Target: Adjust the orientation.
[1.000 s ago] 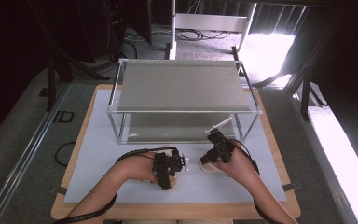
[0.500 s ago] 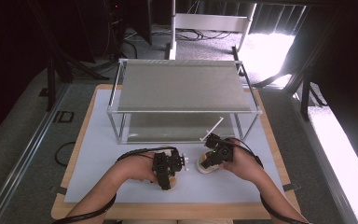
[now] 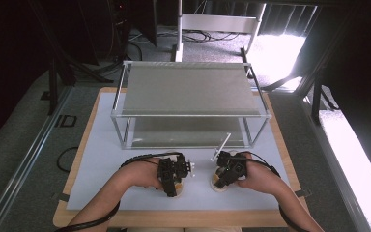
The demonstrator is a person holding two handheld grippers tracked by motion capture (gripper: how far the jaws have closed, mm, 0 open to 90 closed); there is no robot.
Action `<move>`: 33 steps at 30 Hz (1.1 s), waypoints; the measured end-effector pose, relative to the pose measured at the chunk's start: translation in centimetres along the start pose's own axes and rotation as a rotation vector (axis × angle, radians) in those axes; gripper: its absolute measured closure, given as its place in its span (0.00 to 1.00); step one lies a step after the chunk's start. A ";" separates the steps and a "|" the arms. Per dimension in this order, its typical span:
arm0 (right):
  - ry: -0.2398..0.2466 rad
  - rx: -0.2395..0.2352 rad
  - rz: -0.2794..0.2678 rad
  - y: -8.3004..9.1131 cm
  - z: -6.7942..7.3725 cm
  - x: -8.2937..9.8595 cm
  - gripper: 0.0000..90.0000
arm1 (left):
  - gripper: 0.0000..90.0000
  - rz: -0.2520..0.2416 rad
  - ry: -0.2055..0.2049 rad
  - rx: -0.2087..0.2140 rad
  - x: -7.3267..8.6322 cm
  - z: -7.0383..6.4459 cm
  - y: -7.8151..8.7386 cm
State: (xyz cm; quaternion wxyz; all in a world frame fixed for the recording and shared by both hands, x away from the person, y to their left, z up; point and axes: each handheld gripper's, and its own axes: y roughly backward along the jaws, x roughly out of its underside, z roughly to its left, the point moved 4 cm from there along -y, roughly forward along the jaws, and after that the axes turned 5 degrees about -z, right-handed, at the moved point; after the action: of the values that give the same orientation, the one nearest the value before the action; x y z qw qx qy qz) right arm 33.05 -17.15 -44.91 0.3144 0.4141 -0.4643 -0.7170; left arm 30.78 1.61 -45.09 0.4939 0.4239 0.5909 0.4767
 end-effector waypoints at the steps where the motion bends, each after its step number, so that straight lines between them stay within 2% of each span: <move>1: -0.016 -0.003 -0.010 0.1 -0.1 0.0 0.74 | 0.52 -0.001 0.001 0.001 0.0 0.0 0.0; 2: -0.020 -0.002 -0.016 0.2 0.0 -0.1 0.69 | 0.52 -0.001 0.003 0.003 0.0 0.0 0.0; 6: -0.034 0.037 -0.054 0.8 0.0 -0.7 0.69 | 0.52 0.000 0.005 0.004 0.0 0.0 0.0; 8: -0.036 0.054 -0.046 0.8 0.0 -0.8 0.72 | 0.52 0.002 0.003 0.003 0.0 0.0 0.0; 15: -0.004 0.048 -0.036 0.9 0.2 -0.7 0.81 | 0.52 0.003 0.003 0.008 0.0 0.1 -0.1; 16: 0.041 0.041 -0.019 0.9 0.7 -0.6 0.84 | 0.52 0.006 0.009 0.009 0.0 0.0 -0.1; 19: 0.121 0.036 0.010 0.9 1.3 -0.4 0.84 | 0.52 0.005 0.005 0.006 -0.1 0.0 -0.1; 22: 0.172 0.027 0.034 1.1 1.7 -0.1 0.84 | 0.52 0.003 0.004 0.005 0.0 0.1 -0.1; 25: 0.199 0.013 0.044 1.1 2.0 0.4 0.84 | 0.52 -0.001 0.011 0.014 0.1 -0.1 -0.1; 28: 0.181 -0.001 0.041 1.3 1.9 0.8 0.78 | 0.52 -0.002 0.007 0.008 0.1 -0.2 -0.2; 30: 0.168 0.016 0.052 1.2 1.5 1.0 0.68 | 0.52 -0.026 0.006 0.039 0.1 -0.2 -0.1; 32: 0.153 0.011 0.040 1.3 1.3 1.2 0.69 | 0.52 -0.040 0.011 0.040 0.1 -0.2 0.0; 33: 0.163 0.009 0.031 1.5 1.4 1.3 0.70 | 0.52 -0.039 0.010 0.035 0.1 -0.2 0.0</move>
State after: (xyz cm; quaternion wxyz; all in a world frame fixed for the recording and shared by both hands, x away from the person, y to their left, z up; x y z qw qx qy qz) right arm 31.34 -18.25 -43.66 0.3603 0.4652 -0.4469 -0.6739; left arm 30.59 1.69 -45.13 0.4926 0.4183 0.6100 0.4586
